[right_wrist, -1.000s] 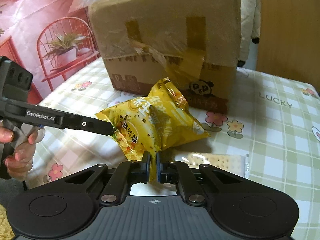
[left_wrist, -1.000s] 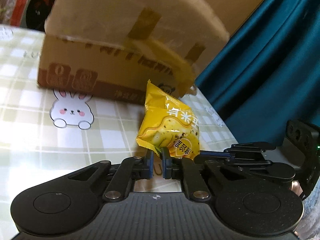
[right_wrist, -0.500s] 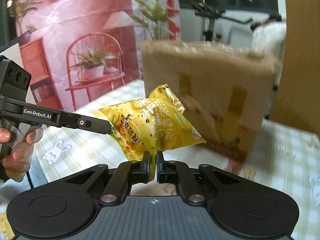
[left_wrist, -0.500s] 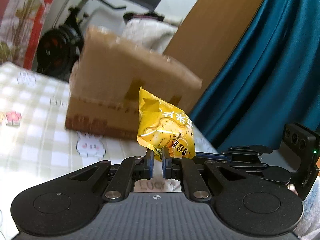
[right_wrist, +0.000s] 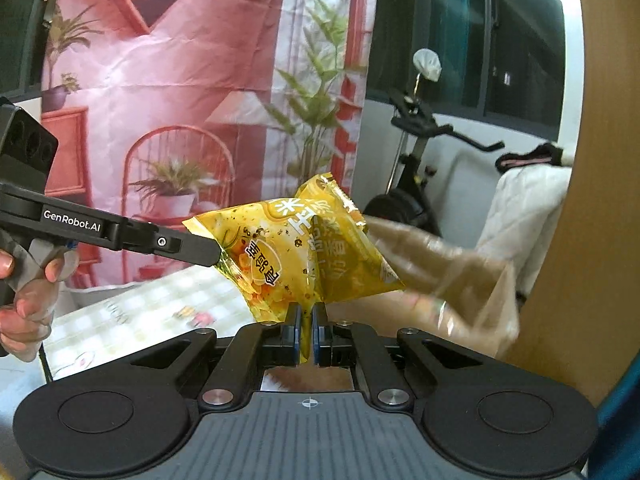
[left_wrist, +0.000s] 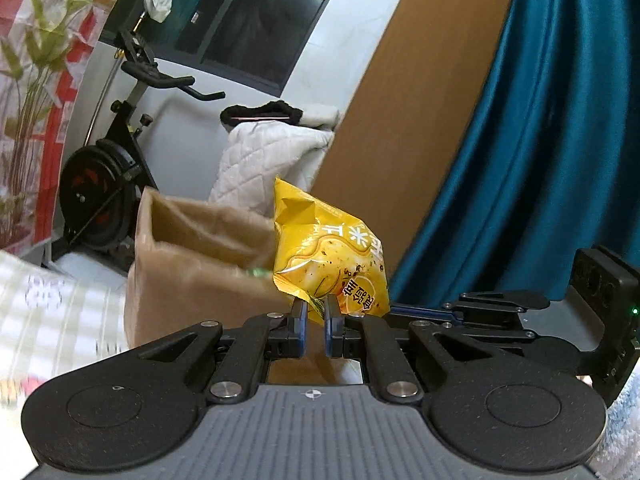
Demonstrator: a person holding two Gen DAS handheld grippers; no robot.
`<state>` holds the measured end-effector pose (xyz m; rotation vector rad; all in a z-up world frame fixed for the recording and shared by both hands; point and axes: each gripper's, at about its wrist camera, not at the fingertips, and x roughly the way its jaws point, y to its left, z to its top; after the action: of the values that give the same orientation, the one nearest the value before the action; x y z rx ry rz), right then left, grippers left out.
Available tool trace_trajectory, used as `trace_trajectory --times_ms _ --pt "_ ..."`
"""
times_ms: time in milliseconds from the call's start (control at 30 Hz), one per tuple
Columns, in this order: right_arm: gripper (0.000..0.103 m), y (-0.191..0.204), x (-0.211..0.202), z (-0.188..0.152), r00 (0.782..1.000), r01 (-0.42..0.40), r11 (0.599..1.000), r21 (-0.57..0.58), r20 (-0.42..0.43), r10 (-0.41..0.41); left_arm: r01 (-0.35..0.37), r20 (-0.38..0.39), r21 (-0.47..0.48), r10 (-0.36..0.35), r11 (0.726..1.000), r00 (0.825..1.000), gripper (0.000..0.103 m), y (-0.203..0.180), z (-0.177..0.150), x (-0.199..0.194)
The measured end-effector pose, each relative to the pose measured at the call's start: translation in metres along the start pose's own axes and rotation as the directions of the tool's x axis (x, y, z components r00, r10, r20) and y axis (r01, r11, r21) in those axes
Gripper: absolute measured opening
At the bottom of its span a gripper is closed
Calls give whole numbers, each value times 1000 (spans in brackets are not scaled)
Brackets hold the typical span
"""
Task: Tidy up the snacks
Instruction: 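Lift the yellow bread packet over the box and open both tools to drop it, then move both open tools back down to the cracker packet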
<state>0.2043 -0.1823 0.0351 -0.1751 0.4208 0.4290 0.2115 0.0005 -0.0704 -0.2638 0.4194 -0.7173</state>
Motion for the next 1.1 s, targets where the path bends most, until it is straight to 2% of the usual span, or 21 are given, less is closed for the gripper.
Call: trace_trajectory --times_ms 167,300,333,367,400,433,467,567,800,933,1100 --pt "5 -38 57 22 1000 20 1000 10 -21 -20 -40 -33 -8 40 999 999 9 26 34 47" --pt "5 -57 101 28 998 37 998 58 -47 -34 -99 -59 -25 97 995 993 11 40 48 71" --pt "6 -63 111 28 998 40 997 73 -50 -36 -119 -71 -26 117 993 991 15 43 48 75" --pt "12 -67 120 28 997 51 994 92 -59 -46 -147 -94 -22 144 989 985 21 46 48 82" --pt "27 -70 127 28 995 72 991 109 -73 -64 -183 -113 -12 181 983 977 40 47 47 85" --pt "32 -73 134 27 993 88 988 127 -87 -77 -216 -115 0 214 976 970 52 48 45 87" --pt "33 -75 137 25 993 90 986 138 -87 -78 -226 -104 3 225 974 969 52 50 43 83" --pt "32 -76 129 13 997 63 987 151 -53 -55 -206 -90 5 206 979 974 54 49 37 70" --pt "34 -95 76 -34 999 44 980 196 1 -46 -264 -40 77 268 961 963 55 23 19 45" --pt "34 -103 43 -75 998 66 971 231 -3 -68 -261 -85 61 266 963 960 55 7 0 43" --pt "36 -107 24 -132 991 119 950 289 -100 -94 -239 -154 40 242 970 958 54 -8 -37 52"
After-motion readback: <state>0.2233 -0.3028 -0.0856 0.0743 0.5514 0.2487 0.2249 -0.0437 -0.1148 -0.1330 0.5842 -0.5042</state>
